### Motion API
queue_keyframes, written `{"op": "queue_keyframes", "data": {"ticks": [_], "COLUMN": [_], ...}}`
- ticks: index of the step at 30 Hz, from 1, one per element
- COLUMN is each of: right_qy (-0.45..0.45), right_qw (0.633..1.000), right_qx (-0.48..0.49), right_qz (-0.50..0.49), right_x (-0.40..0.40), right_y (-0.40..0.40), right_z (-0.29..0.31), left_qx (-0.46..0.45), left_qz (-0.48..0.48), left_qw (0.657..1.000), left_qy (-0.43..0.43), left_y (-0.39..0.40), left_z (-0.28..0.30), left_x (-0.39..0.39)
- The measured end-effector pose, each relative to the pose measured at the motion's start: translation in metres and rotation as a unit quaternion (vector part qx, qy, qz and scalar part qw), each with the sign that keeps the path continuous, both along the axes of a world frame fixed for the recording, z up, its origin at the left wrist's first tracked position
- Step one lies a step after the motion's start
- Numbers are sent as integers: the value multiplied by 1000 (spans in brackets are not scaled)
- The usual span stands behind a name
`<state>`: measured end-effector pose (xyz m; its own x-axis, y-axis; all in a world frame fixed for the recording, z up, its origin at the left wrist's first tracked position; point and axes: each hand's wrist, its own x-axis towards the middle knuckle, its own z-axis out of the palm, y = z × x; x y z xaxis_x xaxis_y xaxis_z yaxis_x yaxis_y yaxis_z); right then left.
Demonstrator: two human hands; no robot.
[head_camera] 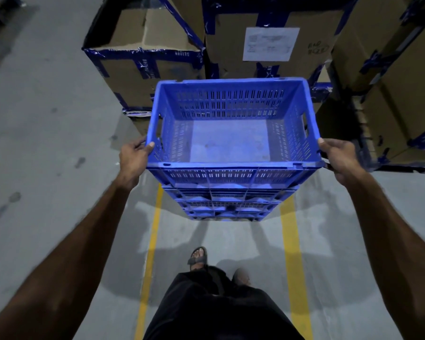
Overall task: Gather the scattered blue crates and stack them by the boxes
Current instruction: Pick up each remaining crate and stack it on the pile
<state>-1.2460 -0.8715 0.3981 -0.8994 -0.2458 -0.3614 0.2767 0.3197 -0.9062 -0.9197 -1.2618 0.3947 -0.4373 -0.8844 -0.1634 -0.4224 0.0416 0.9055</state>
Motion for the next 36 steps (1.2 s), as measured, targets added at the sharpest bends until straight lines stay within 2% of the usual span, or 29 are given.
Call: {"op": "queue_keyframes", "data": {"ticks": [7, 13, 17, 31, 36], "right_qy": [23, 29, 28, 26, 59], "right_qw": [1000, 999, 999, 1000, 998], "right_qx": [5, 8, 6, 7, 8], "right_qz": [-12, -19, -16, -14, -23], "right_x": [6, 7, 3, 2, 17], "right_y": [1, 0, -3, -2, -5], "right_z": [-7, -5, -4, -7, -1], "left_qx": [-23, -44, -21, -44, -8], "left_qz": [-31, -17, -10, -14, -25], "left_qw": [999, 998, 1000, 999, 1000], "left_qy": [-24, -28, -9, -1, 13], "left_y": [-7, -2, -1, -1, -8], "left_z": [1, 0, 0, -9, -10], "left_x": [-3, -4, -2, -2, -2]}}
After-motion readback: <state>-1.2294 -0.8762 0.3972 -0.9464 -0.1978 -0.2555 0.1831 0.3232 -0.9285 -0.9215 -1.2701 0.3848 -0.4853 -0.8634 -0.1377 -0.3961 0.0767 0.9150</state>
